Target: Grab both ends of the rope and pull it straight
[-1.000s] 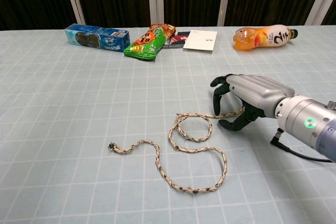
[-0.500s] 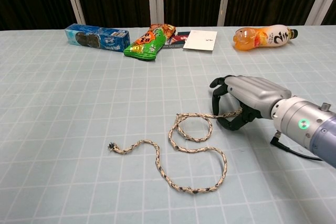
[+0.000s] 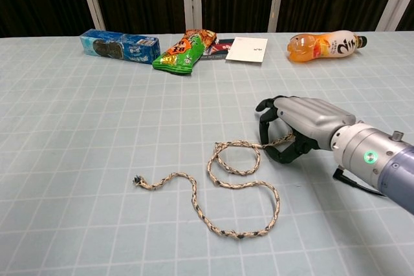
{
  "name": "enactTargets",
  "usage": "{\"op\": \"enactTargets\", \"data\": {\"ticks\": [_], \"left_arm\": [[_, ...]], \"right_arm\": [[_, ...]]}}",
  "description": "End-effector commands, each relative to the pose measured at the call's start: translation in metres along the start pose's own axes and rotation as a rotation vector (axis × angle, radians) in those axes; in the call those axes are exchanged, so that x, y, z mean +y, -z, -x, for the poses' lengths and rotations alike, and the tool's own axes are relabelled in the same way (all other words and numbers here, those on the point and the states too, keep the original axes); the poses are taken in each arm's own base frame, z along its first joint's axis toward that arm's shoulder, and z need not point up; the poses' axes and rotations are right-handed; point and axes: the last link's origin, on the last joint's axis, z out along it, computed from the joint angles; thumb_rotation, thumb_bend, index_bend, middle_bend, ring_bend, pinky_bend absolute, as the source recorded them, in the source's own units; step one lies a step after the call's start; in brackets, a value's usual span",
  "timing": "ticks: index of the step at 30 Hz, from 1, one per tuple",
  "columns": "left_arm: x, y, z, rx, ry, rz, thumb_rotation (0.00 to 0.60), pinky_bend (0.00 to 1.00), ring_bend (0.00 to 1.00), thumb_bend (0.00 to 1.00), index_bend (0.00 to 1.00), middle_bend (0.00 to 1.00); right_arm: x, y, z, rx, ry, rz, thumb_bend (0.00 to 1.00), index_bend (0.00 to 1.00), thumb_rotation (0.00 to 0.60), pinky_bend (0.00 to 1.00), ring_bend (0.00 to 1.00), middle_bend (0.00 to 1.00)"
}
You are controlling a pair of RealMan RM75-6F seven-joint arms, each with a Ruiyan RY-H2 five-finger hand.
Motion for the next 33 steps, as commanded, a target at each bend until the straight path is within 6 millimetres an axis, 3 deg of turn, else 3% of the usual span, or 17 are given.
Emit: {"op": "enactTargets", "data": {"ticks": [1, 15, 20, 27, 30, 31, 33], "left_arm": [[0.0, 0.0, 0.0, -0.001, 0.0, 0.001, 0.6, 0.0, 0.0, 0.04, 0.03, 0.0], [0.007, 0.001, 0.004, -0.035, 0.017, 0.001, 0.6, 0.0, 0.0, 0.04, 0.05, 0.0], [0.017, -0.005, 0.002, -0.074, 0.034, 0.008, 0.6, 0.0, 0.0, 0.07, 0.12, 0.0], [0.054, -0.023, 0.002, -0.115, 0.072, 0.078, 0.6, 0.0, 0.0, 0.18, 0.28, 0.0], [0.079, -0.037, 0.004, -0.151, 0.101, 0.133, 0.6, 0.0, 0.0, 0.19, 0.29, 0.01], [0.105, -0.048, 0.006, -0.188, 0.12, 0.215, 0.6, 0.0, 0.0, 0.2, 0.29, 0.01], [0.119, -0.057, 0.006, -0.216, 0.125, 0.243, 0.6, 0.0, 0.0, 0.21, 0.3, 0.01]], "right_arm": [[0.0, 0.002, -0.002, 0.003, -0.003, 0.001, 0.5, 0.59, 0.6, 0.0, 0.0, 0.15], [0.016, 0.008, -0.023, 0.049, -0.037, 0.043, 0.51, 0.6, 0.6, 0.0, 0.0, 0.16], [0.024, 0.011, -0.03, 0.05, -0.037, 0.053, 0.51, 0.6, 0.6, 0.0, 0.0, 0.16], [0.028, 0.014, -0.034, 0.042, -0.033, 0.057, 0.51, 0.61, 0.6, 0.0, 0.0, 0.16], [0.028, 0.015, -0.035, 0.037, -0.029, 0.058, 0.51, 0.61, 0.6, 0.0, 0.0, 0.16], [0.028, 0.016, -0.035, 0.036, -0.027, 0.059, 0.51, 0.61, 0.6, 0.0, 0.0, 0.16], [0.028, 0.017, -0.035, 0.037, -0.025, 0.06, 0.51, 0.61, 0.6, 0.0, 0.0, 0.16]]}}
